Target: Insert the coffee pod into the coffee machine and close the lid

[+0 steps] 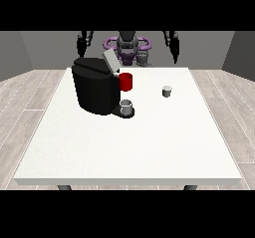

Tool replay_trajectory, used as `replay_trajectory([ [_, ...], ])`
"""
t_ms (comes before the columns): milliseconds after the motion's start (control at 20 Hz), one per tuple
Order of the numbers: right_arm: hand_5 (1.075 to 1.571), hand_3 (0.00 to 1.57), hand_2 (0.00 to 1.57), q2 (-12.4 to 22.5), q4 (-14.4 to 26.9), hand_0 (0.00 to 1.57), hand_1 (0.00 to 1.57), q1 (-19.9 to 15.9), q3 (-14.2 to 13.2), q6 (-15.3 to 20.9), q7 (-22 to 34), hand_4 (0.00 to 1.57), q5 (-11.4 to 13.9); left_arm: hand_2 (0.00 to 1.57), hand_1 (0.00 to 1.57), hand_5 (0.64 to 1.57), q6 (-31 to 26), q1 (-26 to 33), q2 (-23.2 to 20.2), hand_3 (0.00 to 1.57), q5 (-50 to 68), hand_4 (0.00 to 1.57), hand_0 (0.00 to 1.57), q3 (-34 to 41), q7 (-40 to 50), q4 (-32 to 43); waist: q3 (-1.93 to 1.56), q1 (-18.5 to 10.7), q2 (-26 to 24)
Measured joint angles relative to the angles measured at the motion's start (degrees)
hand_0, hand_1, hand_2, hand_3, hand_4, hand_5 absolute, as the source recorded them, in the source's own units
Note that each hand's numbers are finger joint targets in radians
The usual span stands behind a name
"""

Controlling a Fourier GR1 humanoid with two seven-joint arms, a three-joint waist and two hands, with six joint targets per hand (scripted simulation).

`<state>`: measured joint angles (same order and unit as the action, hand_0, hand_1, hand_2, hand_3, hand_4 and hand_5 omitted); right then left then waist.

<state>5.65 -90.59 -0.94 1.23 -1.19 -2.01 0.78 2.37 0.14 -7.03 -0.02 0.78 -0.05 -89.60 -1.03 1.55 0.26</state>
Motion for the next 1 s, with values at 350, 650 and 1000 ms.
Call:
replay_trajectory([
  [350, 1.571, 0.00, 0.00, -1.0, 2.2, 0.00, 0.00, 1.3, -1.1, 2.4, -0.6, 0.00, 1.1, 0.00, 0.00, 1.571, -7.5, 0.7, -6.8, 0.00, -2.6, 0.00, 0.00, -0.6, -6.4, 1.0, 0.86, -0.5, -0.3],
  [650, 1.571, 0.00, 0.00, -1.4, 2.6, 0.00, 0.00, -0.6, -1.5, 8.3, -0.3, 0.00, 6.5, 0.00, 0.00, 1.571, -11.4, -2.3, -12.4, 0.00, -6.6, 0.00, 0.00, -0.6, -10.5, 3.5, 1.00, 0.7, 1.2],
  [1000, 1.571, 0.00, 0.00, -2.9, 2.1, 0.00, 0.00, -3.4, 0.9, 10.1, 0.4, 0.00, 9.2, 0.00, 0.00, 1.571, -14.6, -11.1, -18.6, 0.00, -10.0, 0.00, 0.00, 2.3, -8.0, 11.6, 1.03, 4.4, 5.1],
])
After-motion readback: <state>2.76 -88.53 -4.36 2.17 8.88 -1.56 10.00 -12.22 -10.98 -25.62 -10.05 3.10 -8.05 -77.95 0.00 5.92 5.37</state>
